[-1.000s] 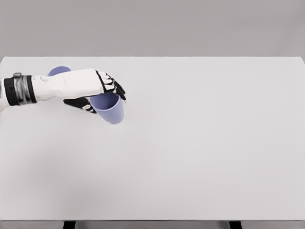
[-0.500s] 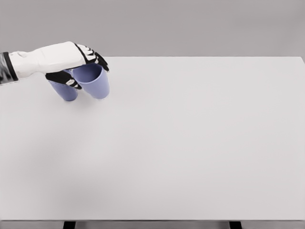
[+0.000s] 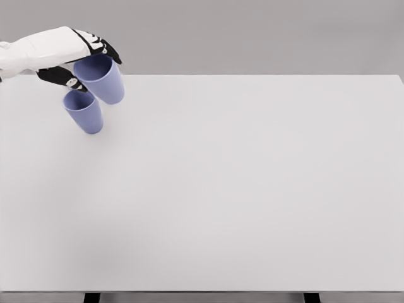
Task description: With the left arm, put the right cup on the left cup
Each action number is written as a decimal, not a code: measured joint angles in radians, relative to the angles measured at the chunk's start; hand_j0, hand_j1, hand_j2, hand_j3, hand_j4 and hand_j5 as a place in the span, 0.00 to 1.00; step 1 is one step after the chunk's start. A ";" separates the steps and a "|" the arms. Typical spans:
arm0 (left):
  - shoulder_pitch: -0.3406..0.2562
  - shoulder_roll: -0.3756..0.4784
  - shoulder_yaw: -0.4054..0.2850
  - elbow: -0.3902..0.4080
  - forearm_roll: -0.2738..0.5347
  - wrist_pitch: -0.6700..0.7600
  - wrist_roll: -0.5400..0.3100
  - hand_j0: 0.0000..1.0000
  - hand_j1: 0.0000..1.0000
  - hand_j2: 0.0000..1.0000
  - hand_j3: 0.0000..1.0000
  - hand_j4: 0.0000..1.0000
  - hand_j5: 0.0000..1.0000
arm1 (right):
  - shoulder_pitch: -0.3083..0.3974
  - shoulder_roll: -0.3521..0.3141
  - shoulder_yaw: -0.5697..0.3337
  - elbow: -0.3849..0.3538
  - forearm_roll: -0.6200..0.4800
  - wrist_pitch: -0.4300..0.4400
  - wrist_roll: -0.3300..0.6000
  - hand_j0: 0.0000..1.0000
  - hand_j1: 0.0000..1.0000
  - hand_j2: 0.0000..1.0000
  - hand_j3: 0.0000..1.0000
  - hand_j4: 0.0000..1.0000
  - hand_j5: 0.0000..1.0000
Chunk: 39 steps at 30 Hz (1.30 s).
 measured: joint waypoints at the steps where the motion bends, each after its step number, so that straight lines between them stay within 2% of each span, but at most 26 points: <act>1: -0.002 0.000 0.000 0.013 -0.001 0.000 0.000 0.63 0.63 0.63 0.63 0.63 0.63 | 0.000 0.000 0.000 0.000 0.000 0.000 0.000 1.00 1.00 1.00 1.00 1.00 1.00; 10: -0.026 -0.011 -0.003 0.110 0.000 0.000 -0.001 0.63 0.63 0.63 0.63 0.63 0.63 | -0.002 0.000 0.000 0.000 0.000 0.000 0.000 1.00 1.00 1.00 1.00 1.00 1.00; 14: -0.028 -0.028 -0.007 0.165 0.000 0.000 -0.032 0.63 0.63 0.63 0.63 0.63 0.63 | 0.000 0.000 0.000 0.000 0.000 0.000 0.000 1.00 1.00 1.00 1.00 1.00 1.00; 20: -0.029 -0.037 -0.009 0.206 -0.001 0.000 -0.080 0.63 0.63 0.63 0.63 0.63 0.63 | -0.002 0.000 0.000 0.000 0.000 0.000 0.000 1.00 1.00 1.00 1.00 1.00 1.00; 30: -0.035 -0.073 -0.009 0.294 -0.003 -0.001 -0.090 0.63 0.63 0.63 0.63 0.63 0.63 | 0.000 0.000 0.000 0.000 0.000 0.000 0.000 1.00 1.00 1.00 1.00 1.00 1.00; 39: -0.035 -0.083 -0.009 0.311 -0.001 -0.001 -0.090 0.63 0.63 0.63 0.63 0.63 0.63 | -0.002 0.000 0.000 0.000 0.000 0.000 0.000 1.00 1.00 1.00 1.00 1.00 1.00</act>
